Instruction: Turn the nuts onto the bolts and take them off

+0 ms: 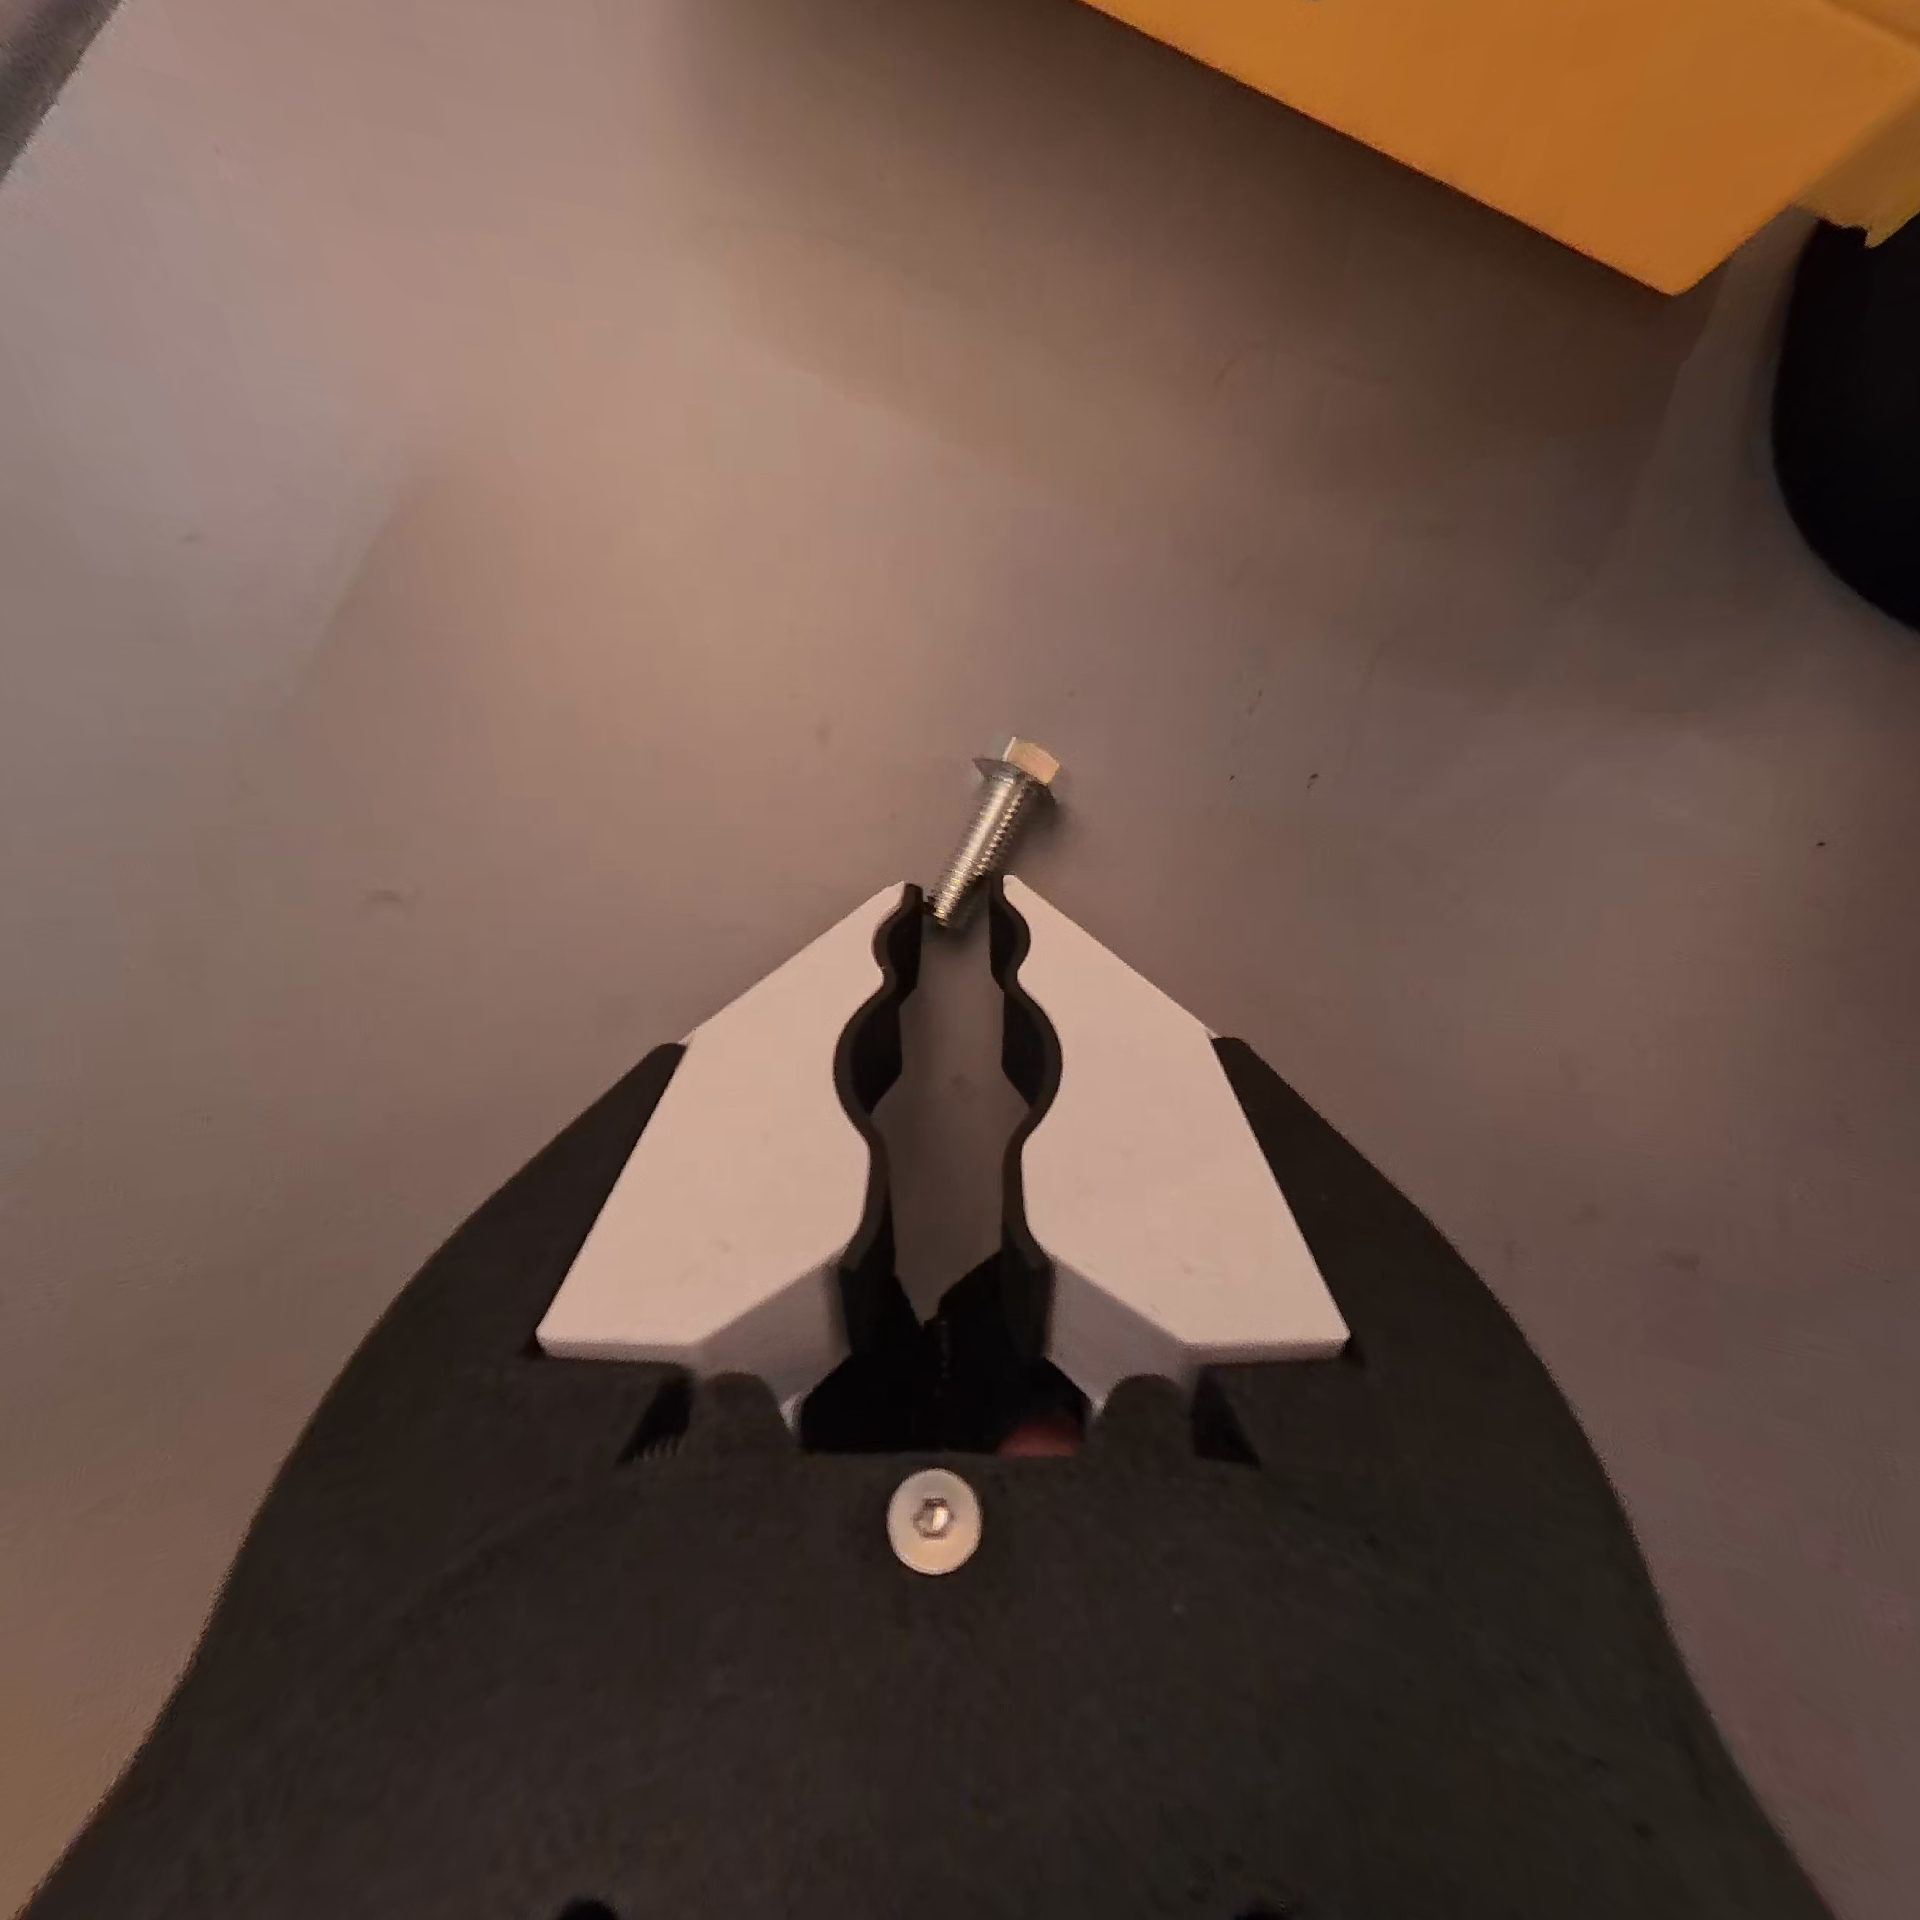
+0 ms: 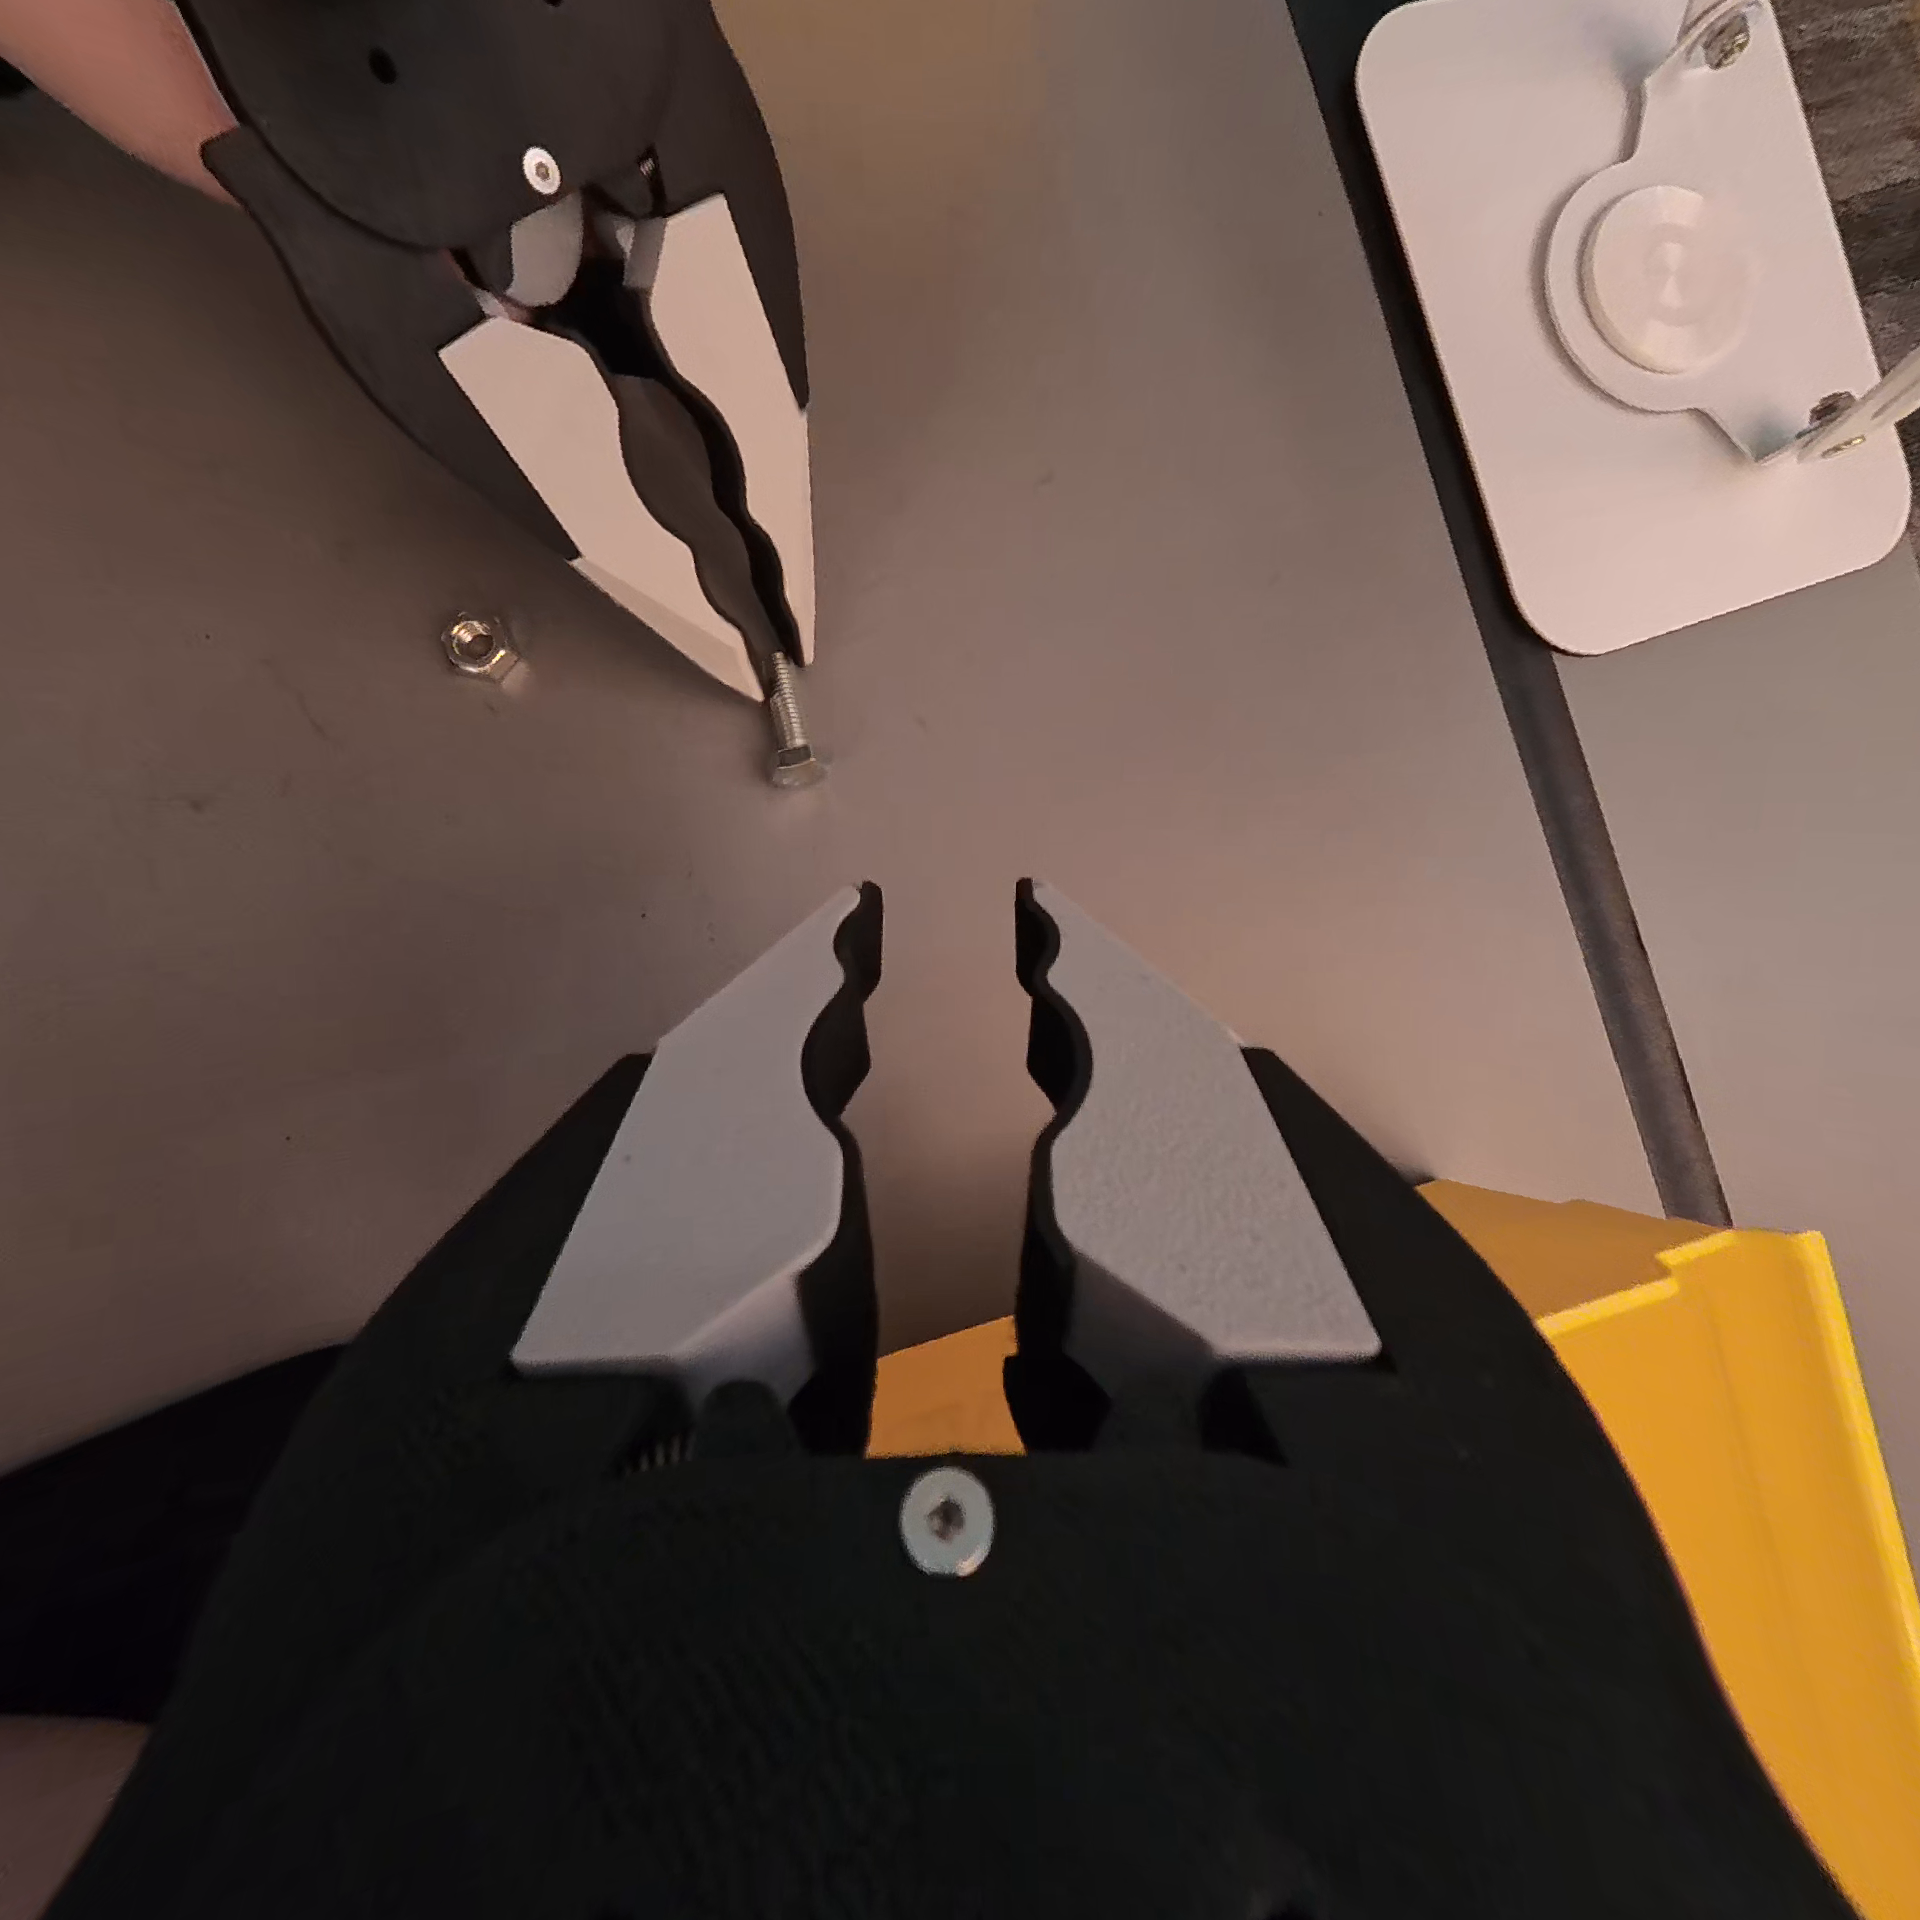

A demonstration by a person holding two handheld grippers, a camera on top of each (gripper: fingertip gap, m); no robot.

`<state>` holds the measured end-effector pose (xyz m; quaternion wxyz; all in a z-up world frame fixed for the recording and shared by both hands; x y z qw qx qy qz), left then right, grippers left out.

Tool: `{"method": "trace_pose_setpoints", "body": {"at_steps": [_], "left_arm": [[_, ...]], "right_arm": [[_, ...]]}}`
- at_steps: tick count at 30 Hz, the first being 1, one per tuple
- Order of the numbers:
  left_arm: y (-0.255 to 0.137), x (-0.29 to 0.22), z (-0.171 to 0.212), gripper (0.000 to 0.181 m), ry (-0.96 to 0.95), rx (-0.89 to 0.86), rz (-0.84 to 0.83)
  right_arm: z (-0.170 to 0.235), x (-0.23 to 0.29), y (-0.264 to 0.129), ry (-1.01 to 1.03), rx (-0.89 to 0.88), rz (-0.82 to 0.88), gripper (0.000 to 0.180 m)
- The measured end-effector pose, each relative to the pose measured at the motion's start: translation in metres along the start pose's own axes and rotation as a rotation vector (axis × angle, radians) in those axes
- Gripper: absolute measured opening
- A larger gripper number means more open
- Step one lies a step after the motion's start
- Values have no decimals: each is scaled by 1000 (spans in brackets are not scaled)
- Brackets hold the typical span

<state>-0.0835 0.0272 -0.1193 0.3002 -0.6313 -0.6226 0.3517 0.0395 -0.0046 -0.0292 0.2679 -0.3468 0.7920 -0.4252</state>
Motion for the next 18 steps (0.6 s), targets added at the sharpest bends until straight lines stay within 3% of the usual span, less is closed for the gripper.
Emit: {"method": "trace_pose_setpoints", "body": {"at_steps": [12,18], "left_arm": [[-11,-12,-3,9,10,-68,29],[-8,-18,2,30,31,-27,84]], "right_arm": [[2,1,11,-23,73,27,24],[3,1,12,-25,82,30,24]]}}
Point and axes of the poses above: each gripper's, where its closed fingertips meet, y out along the fingers, z out of its underside, x = y × z across the jaws, the point moved 5 cm from there along -y, back along the fingers, and after that the axes turned 5 degrees about x, right-handed, at the moved point
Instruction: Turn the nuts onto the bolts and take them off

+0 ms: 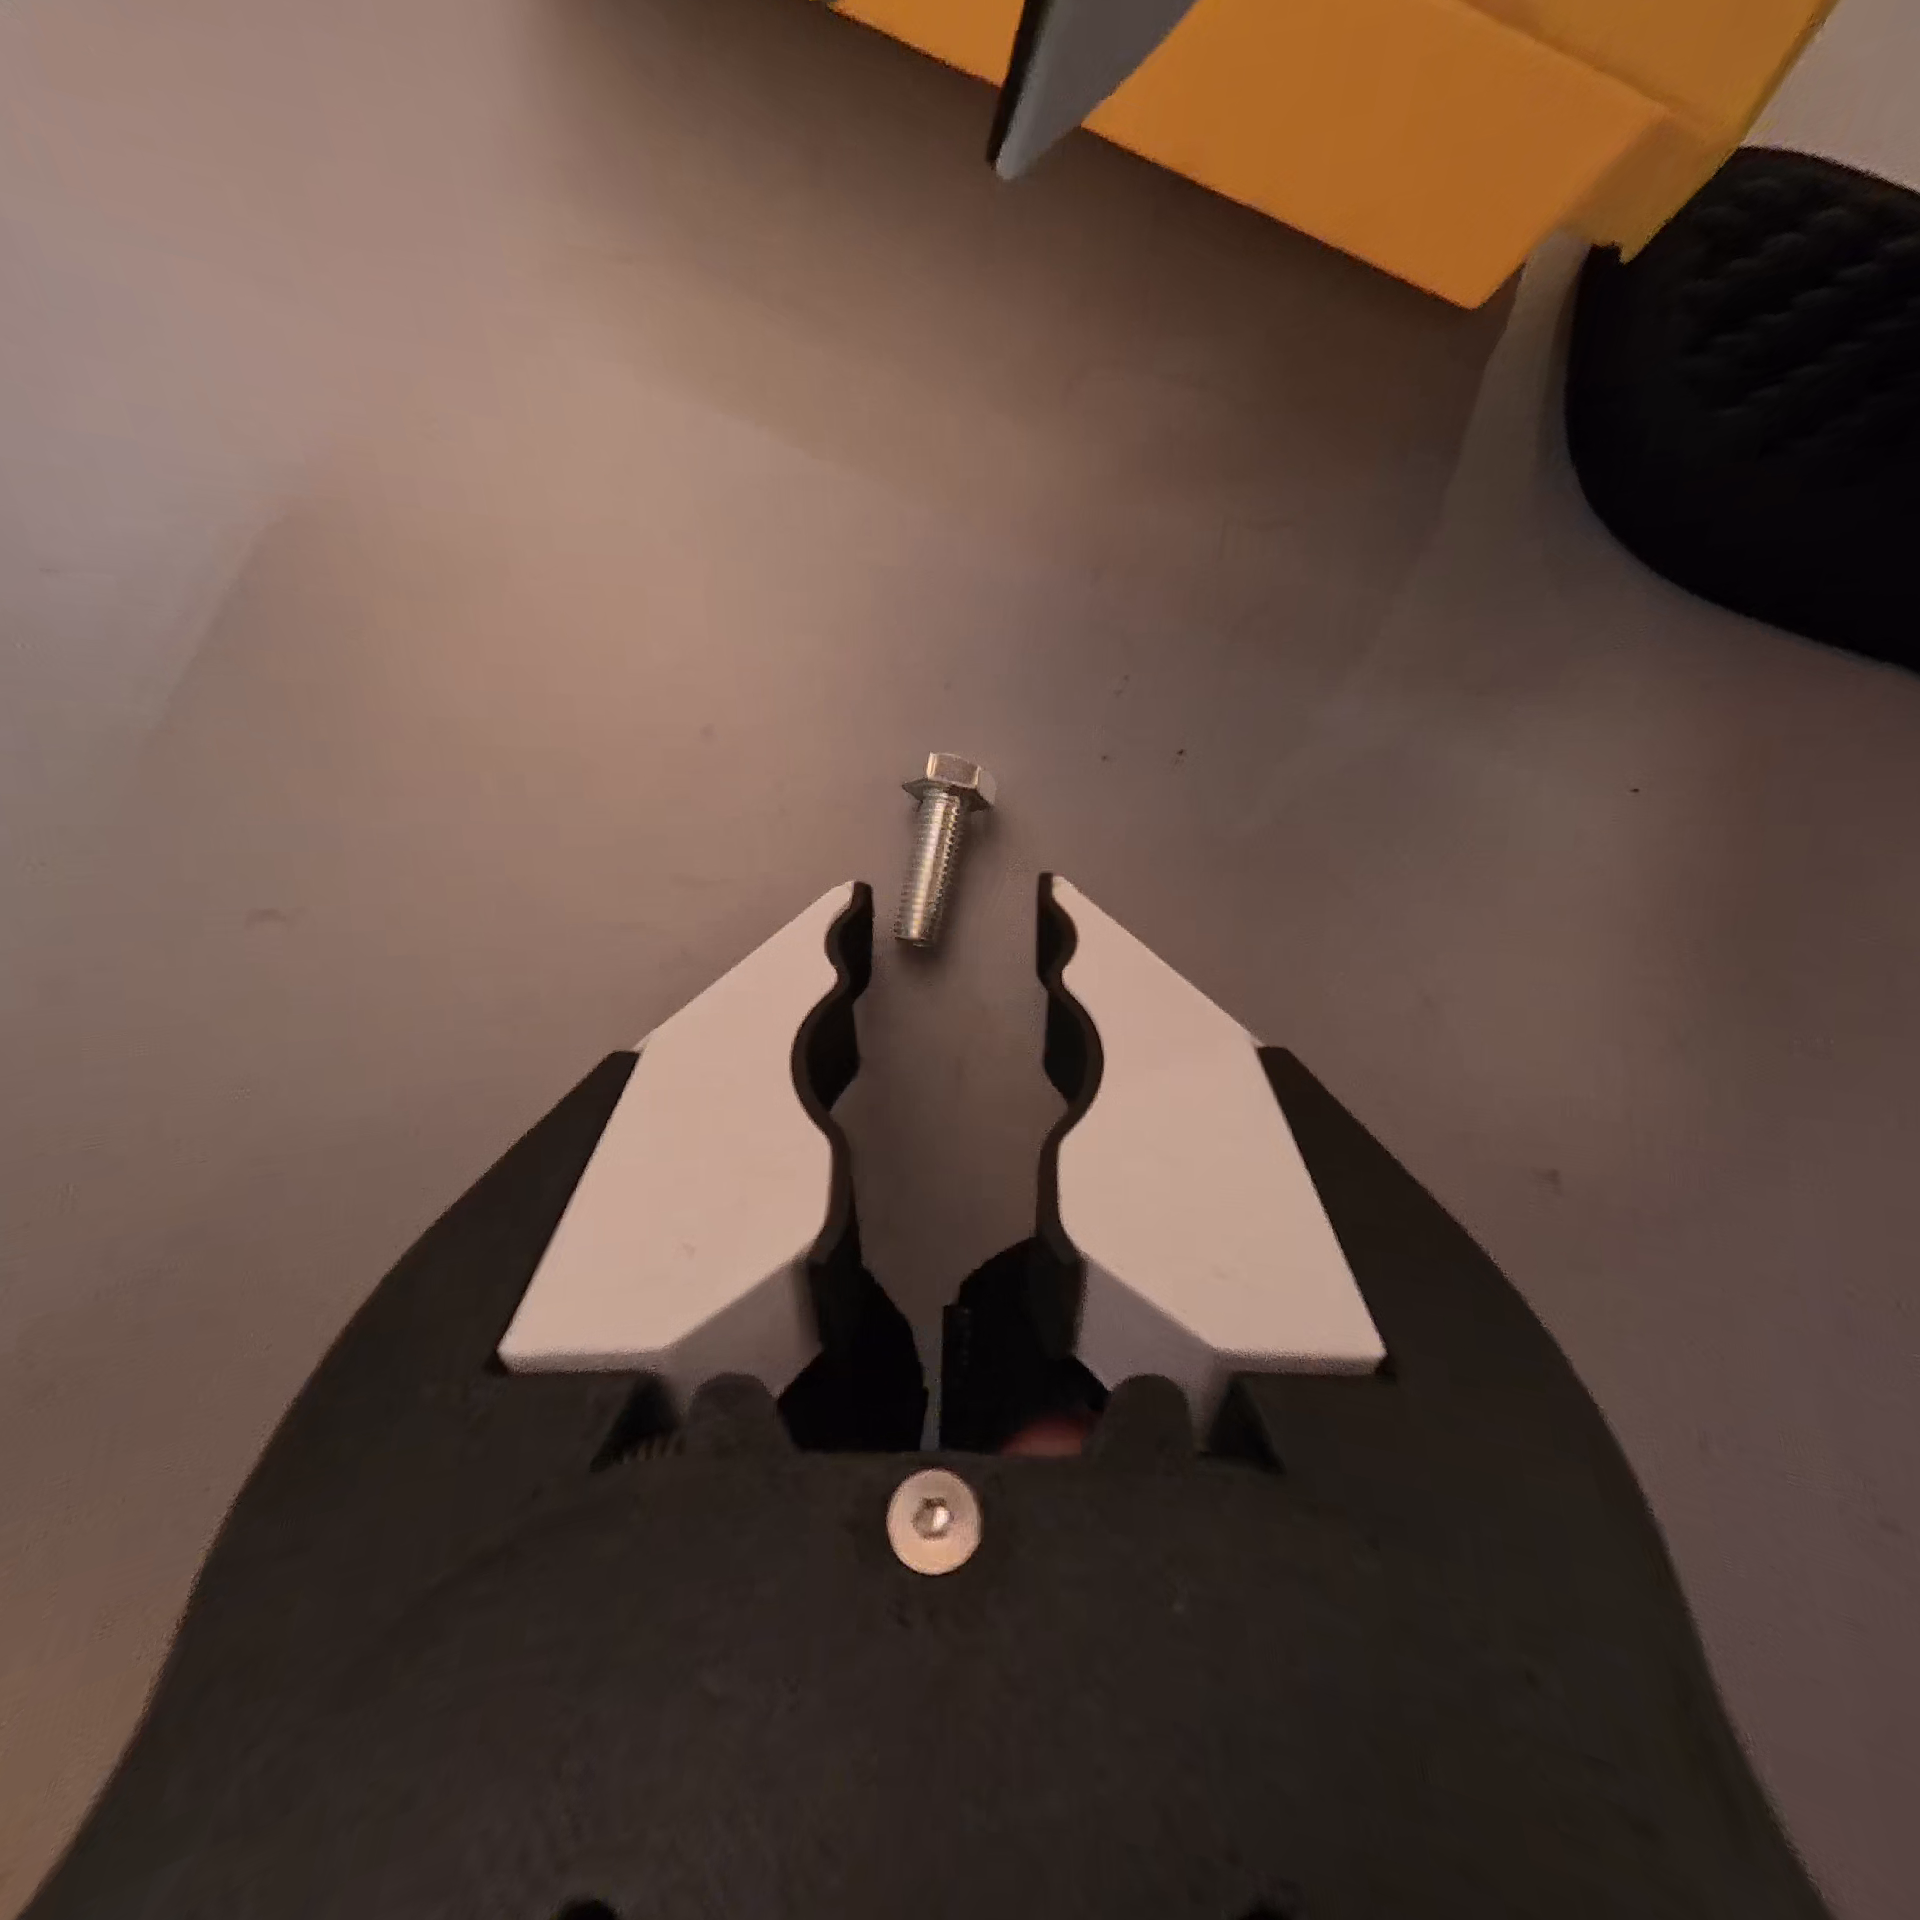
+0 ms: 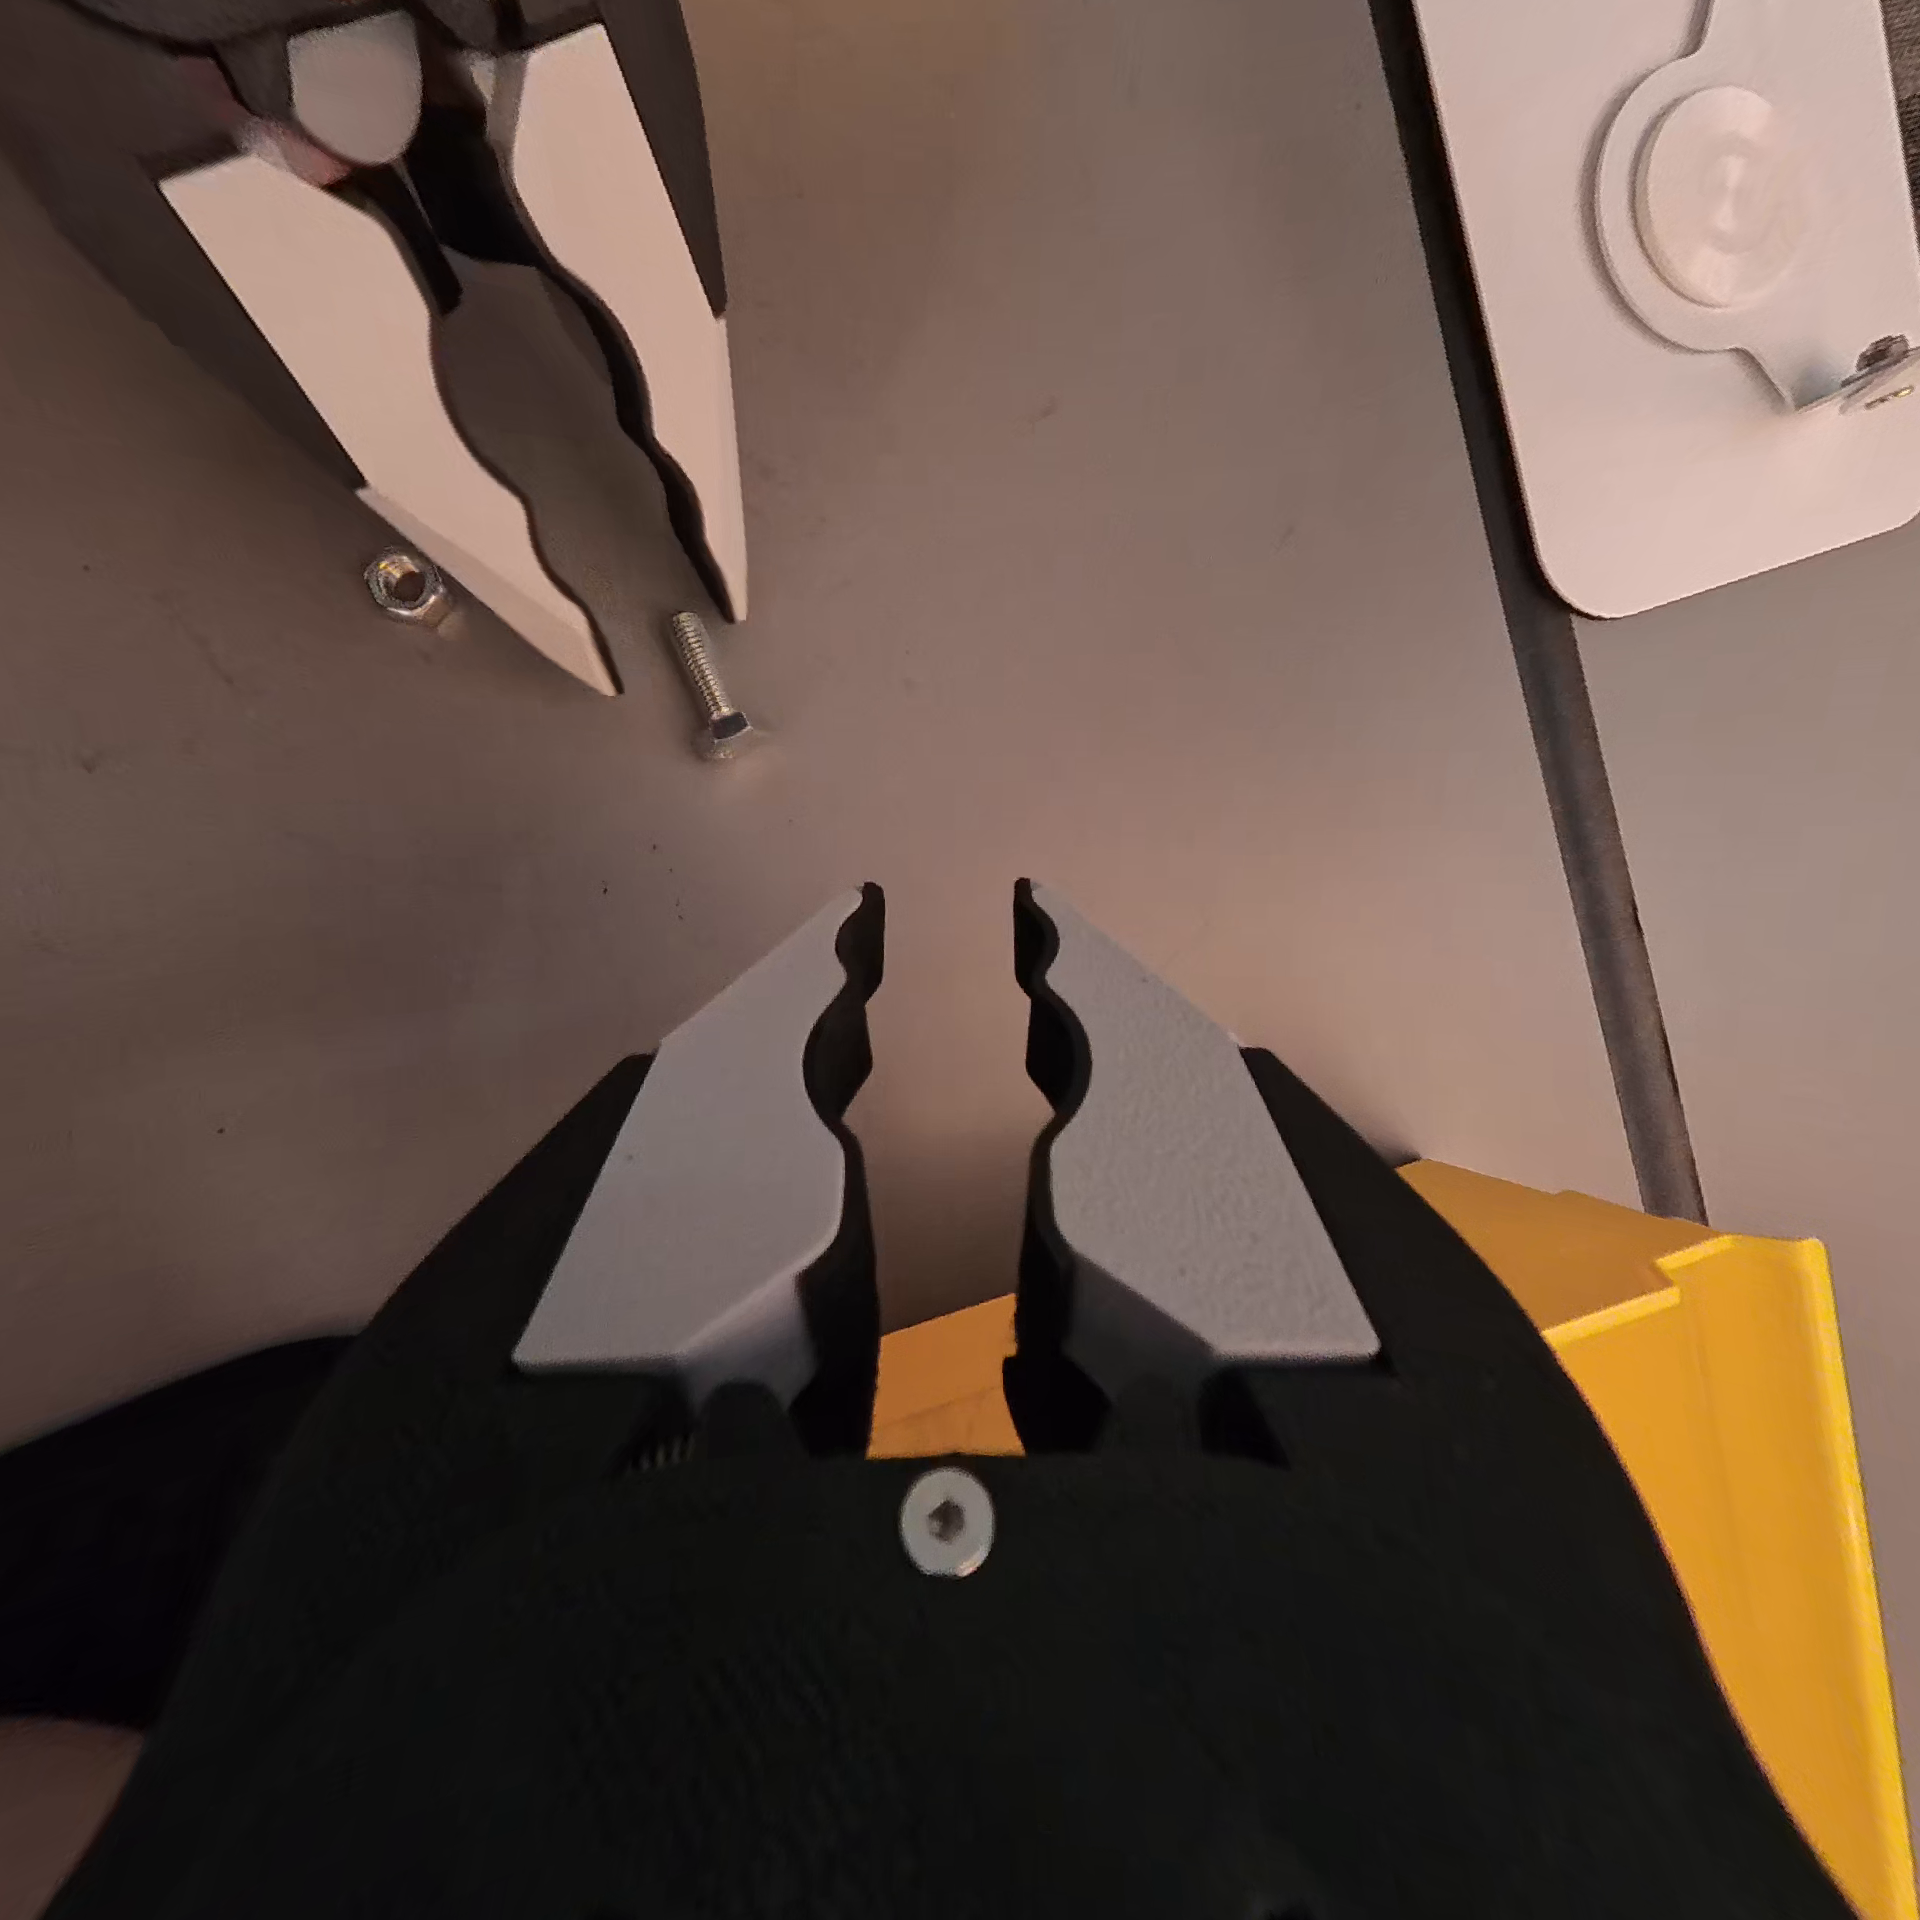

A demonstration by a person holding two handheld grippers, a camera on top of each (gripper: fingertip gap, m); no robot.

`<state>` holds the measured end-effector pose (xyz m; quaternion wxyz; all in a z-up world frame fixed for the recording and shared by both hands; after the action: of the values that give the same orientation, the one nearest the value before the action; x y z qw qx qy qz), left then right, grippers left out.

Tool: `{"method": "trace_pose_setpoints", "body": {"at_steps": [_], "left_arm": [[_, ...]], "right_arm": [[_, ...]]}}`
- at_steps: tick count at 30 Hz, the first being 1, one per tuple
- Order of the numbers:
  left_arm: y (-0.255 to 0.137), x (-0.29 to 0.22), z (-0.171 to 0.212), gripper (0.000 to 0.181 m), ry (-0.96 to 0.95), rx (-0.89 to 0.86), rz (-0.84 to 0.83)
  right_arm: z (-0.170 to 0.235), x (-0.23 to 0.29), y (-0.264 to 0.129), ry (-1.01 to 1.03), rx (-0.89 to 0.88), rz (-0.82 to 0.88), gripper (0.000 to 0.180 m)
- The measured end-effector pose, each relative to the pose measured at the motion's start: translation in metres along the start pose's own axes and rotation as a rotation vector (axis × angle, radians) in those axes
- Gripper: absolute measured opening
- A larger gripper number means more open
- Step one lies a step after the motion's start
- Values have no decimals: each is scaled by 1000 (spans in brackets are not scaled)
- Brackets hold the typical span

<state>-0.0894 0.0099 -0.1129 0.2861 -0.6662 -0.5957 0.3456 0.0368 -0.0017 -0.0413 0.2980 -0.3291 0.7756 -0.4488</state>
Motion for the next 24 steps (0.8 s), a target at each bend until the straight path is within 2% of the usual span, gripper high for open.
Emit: {"method": "trace_pose_setpoints", "body": {"at_steps": [3,7,12,14,16,21,24], "left_arm": [[7,1,3,30,25,29,-33],[9,6,3,15,60,39,-118],[-20,-5,-20,4,154,-129,-160],[-32,-16,-27,2,213,-179,-149],[-34,-21,-24,3,245,-148,-135],[-38,-62,-26,2,508,-279,-31],[-44,-77,-32,0,569,-339,3]], "right_arm": [[0,0,-1,-1,0,0,24],[1,0,-1,-4,-1,0,24],[-1,1,-3,-17,-9,6,24],[0,0,-7,-13,-26,8,24],[2,-3,-11,5,-35,18,24],[5,-7,-17,22,-59,25,24],[5,-7,-16,16,-55,25,23]]}}
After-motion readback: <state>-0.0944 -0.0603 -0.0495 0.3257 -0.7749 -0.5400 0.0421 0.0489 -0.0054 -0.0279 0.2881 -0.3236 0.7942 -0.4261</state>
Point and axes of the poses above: each gripper's, where its closed fingertips meet, y out along the fingers, z out of its underside, x = y × z across the jaws, the point moved 5 cm from there along -y, back along the fingers, and after that the axes turned 5 degrees about x, right-handed, at the moved point
